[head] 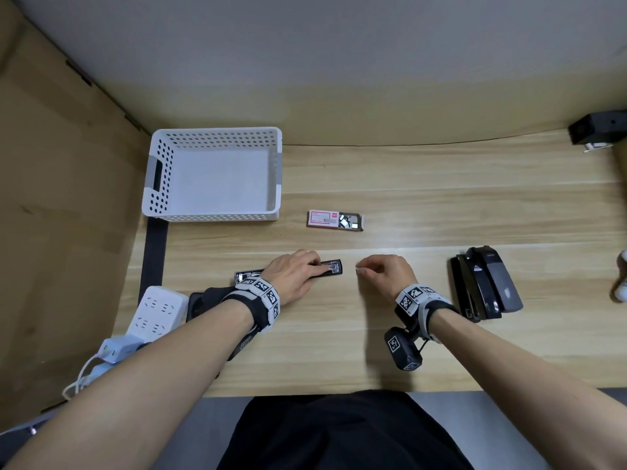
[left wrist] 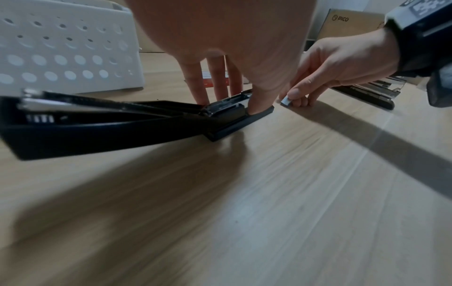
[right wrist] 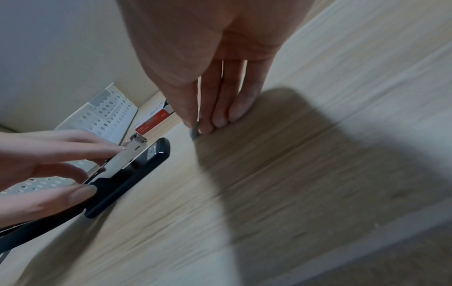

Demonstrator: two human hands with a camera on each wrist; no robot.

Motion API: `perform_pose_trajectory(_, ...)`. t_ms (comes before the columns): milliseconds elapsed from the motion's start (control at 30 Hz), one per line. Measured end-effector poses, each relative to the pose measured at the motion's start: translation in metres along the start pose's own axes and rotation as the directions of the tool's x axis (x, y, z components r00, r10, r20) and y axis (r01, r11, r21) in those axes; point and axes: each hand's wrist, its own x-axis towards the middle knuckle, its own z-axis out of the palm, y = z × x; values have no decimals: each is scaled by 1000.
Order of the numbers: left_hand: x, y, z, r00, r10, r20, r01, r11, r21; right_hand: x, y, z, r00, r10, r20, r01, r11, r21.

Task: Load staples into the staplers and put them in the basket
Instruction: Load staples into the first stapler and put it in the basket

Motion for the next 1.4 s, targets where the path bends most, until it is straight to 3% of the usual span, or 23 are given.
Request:
perform_pose_trajectory(200,-7,-9,-1,1000,12,-10,-12,1000,2,-2,-5,-3,1000,-26,6,26,1000,-4)
perform_pose_trajectory(333,-10,-13,1,999,5,-46,-7,999,-39,-2,-15,-3,999,-37,-38,42,991,129)
perform_pose_trajectory(467,-13,-13,-1,990,-79,-117,64,990,-125,1,-32,2,976,-203,-74,213,965,156)
perform_pose_trajectory(567,-11,-13,-1,986,-148,-78,136,981,-135,5,-40,8,962,-264,-70,271,955,121)
perform_pose_trajectory(733,-8,-11,3,978,-208,-30,203,971,-126,12,-39,18,968,-248,-49,252,961,111)
perform_pose_trajectory(1400,-4,-12,-2,973,-232,9,231,959,-167,11,-38,25,977,-212,12,205,955,216)
